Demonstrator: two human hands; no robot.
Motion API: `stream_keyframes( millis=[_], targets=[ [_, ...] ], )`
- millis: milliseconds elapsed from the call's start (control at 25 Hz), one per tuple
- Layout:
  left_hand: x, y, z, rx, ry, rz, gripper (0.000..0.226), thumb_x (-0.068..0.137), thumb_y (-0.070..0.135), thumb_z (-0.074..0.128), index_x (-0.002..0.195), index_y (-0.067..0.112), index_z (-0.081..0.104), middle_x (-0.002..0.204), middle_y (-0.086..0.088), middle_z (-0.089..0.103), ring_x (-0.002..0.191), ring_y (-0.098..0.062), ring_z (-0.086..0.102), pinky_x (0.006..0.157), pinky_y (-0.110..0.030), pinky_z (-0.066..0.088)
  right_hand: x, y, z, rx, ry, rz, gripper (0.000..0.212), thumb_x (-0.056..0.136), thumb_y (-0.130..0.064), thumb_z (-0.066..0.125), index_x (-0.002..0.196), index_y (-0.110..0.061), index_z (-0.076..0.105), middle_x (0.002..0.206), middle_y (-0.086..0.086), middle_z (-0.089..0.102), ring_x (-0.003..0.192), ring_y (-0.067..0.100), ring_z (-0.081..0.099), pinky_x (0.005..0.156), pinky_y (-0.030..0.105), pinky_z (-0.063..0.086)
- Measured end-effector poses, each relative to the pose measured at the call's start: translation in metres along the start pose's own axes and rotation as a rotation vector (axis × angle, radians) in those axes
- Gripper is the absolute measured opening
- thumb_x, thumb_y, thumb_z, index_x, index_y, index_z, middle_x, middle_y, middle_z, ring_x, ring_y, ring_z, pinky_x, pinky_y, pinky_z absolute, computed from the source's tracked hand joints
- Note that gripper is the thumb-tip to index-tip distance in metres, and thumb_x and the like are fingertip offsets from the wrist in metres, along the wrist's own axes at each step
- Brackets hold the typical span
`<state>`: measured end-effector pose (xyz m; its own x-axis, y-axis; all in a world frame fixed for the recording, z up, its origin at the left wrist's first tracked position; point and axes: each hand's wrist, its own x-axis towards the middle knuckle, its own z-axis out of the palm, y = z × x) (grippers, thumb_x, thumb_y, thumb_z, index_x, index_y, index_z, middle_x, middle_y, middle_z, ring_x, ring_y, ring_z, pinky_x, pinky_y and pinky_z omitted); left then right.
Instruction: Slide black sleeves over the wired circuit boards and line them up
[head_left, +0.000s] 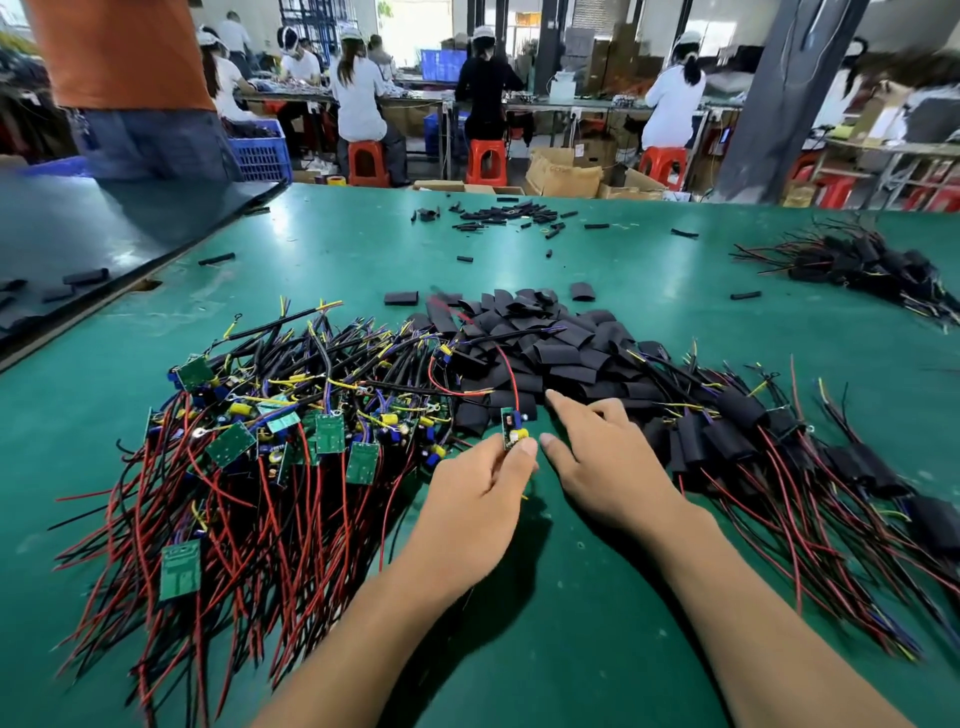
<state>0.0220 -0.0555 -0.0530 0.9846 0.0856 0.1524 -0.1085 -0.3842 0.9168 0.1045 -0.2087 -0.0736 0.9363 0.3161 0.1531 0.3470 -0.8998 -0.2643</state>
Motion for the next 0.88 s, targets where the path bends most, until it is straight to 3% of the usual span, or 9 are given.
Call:
stream_keyframes(
  millis=[80,200,280,440,600,760,880],
  targets=[
    [0.000,-0.002,0.000,0.050,0.059,0.036,0.038,0.101,0.034,0.050,0.079,0.004,0.056,0.053,0.007,0.042,0.052,-0.009,0.035,0.054,-0.023,0.033,-0.002,0.000,-0.003,0.044,0.044,-0.035,0.047,0.102,-0.036,0.048,0.147,-0.023,0.045,0.145,-0.006,0.054,0.127,0.024,0.040,0.104,0.041,0.038],
    [0.003,-0.004,-0.003,-0.002,0.081,-0.004,0.035,0.101,0.036,0.049,0.075,0.013,0.047,0.051,0.008,0.042,0.051,-0.014,0.037,0.054,-0.027,0.033,-0.006,-0.002,-0.005,0.213,0.178,-0.037,0.036,0.097,-0.028,0.059,0.133,-0.021,0.061,0.131,-0.005,0.061,0.122,0.020,0.049,0.103,0.036,0.041],
    [0.005,-0.006,-0.005,-0.019,0.078,-0.025,0.032,0.102,0.038,0.046,0.082,0.014,0.052,0.050,0.006,0.043,0.050,-0.017,0.040,0.057,-0.033,0.036,-0.006,-0.002,-0.003,0.214,0.191,0.024,0.043,0.096,-0.029,0.062,0.137,-0.018,0.058,0.133,0.000,0.055,0.126,0.021,0.047,0.106,0.035,0.039],
    [0.006,-0.005,-0.010,-0.229,-0.057,-0.101,0.046,0.102,0.043,0.046,0.081,0.012,0.072,0.048,0.003,0.047,0.042,-0.011,0.044,0.047,-0.018,0.037,-0.006,0.000,0.002,0.162,0.076,0.010,0.041,0.095,-0.036,0.063,0.131,-0.016,0.063,0.129,0.004,0.057,0.121,0.025,0.048,0.105,0.033,0.037],
    [0.009,-0.005,-0.013,-0.347,-0.151,-0.179,0.040,0.099,0.039,0.054,0.079,0.012,0.076,0.065,-0.003,0.063,0.057,-0.014,0.046,0.052,-0.020,0.039,-0.010,-0.009,-0.004,0.313,0.141,-0.022,0.045,0.084,-0.042,0.075,0.122,-0.019,0.067,0.117,-0.001,0.065,0.110,0.017,0.058,0.095,0.032,0.045],
    [0.011,-0.006,-0.014,-0.421,-0.135,-0.196,0.024,0.102,0.030,0.052,0.100,0.018,0.072,0.078,-0.006,0.075,0.049,-0.013,0.049,0.050,-0.022,0.038,-0.013,-0.016,-0.006,0.593,0.242,0.025,0.037,0.084,-0.031,0.079,0.119,-0.028,0.068,0.117,-0.013,0.066,0.099,-0.004,0.061,0.089,0.020,0.050],
    [0.013,-0.008,-0.014,-0.421,-0.119,-0.190,0.017,0.103,0.028,0.050,0.107,0.022,0.065,0.077,-0.012,0.076,0.049,-0.018,0.048,0.049,-0.027,0.035,-0.016,-0.018,-0.009,0.830,0.220,0.088,0.037,0.083,-0.028,0.080,0.117,-0.035,0.068,0.114,-0.019,0.068,0.099,-0.006,0.063,0.082,0.012,0.049]
  ],
)
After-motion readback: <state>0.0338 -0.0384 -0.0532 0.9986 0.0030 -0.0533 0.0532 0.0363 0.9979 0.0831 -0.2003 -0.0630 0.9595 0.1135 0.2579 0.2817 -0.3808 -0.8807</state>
